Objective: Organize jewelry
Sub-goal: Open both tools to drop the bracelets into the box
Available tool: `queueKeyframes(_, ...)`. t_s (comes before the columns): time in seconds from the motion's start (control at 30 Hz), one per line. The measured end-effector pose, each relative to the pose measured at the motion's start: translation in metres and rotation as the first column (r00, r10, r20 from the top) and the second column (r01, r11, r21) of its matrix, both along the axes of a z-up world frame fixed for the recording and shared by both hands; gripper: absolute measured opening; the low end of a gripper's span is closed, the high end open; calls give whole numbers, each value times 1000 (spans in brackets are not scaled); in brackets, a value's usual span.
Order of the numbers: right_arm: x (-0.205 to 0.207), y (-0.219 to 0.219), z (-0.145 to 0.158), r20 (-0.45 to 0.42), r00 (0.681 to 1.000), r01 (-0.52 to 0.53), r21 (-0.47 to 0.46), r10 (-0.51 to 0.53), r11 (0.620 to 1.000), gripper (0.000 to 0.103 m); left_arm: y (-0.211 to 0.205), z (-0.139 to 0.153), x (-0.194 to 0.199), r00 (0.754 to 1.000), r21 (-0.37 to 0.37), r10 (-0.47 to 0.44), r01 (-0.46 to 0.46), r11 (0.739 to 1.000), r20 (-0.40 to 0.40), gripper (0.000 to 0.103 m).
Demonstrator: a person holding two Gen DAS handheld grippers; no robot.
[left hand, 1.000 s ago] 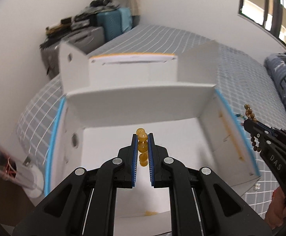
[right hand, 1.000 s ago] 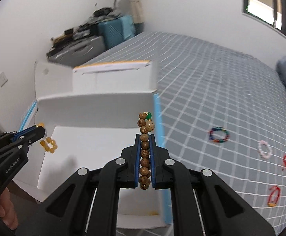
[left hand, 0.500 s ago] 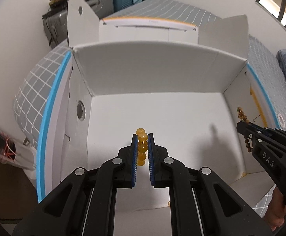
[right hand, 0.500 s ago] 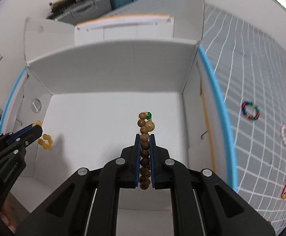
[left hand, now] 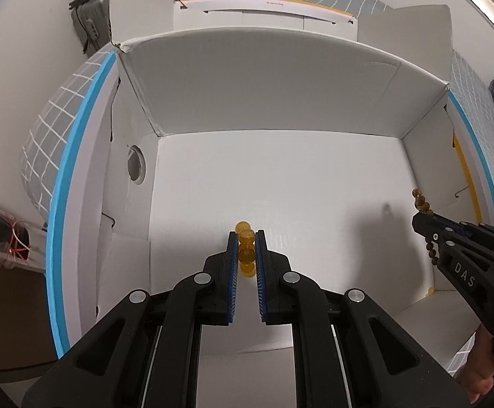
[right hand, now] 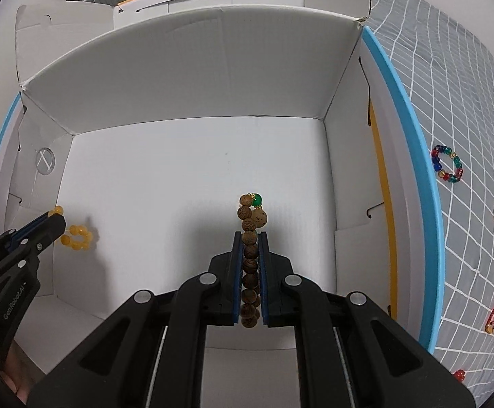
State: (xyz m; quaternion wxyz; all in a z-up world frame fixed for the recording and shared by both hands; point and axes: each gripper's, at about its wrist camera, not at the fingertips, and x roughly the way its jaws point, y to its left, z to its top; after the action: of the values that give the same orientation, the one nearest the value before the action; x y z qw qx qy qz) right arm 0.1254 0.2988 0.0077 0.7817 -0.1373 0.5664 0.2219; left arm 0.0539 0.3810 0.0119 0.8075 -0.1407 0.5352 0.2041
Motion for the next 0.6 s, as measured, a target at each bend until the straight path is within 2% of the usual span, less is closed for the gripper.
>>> queueKeyframes(0.2,1,0,1,4,1000,-9,6,9,1000,10,2,-2,-2,1000,7,9,-9,1000,-9,12)
queueKeyframes(0.27,-1,1,4,22,1000,-17,0,17,1000,12,-1,-2,0,1000,21,3,-3,1000,-14,16)
queueKeyframes(0.3,-2,0,5,26,999,-21,10,21,1000,17,-2,-1,-1,1000,26,3,-2,1000,-14,27)
queueKeyframes(0.33,-2,-1,6,32,999,-24,15,23,1000,32,-2,1,-2,1000,31,5,-5,999,-9,36)
queueKeyframes(0.37,-3,-1,9,44,999,-26,21,25,999,42,-2,3,-3,1000,36,8,-8,999,-4,39)
queueKeyframes(0.43,-6,-3,13,54,998,-29,35,27,999,47,-3,9,-5,1000,47,15,-15,999,13,47)
queueKeyframes(0.5,-9,-3,17,67,997,-36,48,33,998,57,-4,16,-8,999,58,21,-22,998,32,64)
queueKeyframes(0.57,-12,-2,24,93,995,-38,60,32,997,66,-5,24,-10,998,79,28,-32,996,54,75)
queueKeyframes(0.6,-14,-3,26,99,994,-41,68,34,997,68,-6,28,-12,997,98,32,-38,994,65,77)
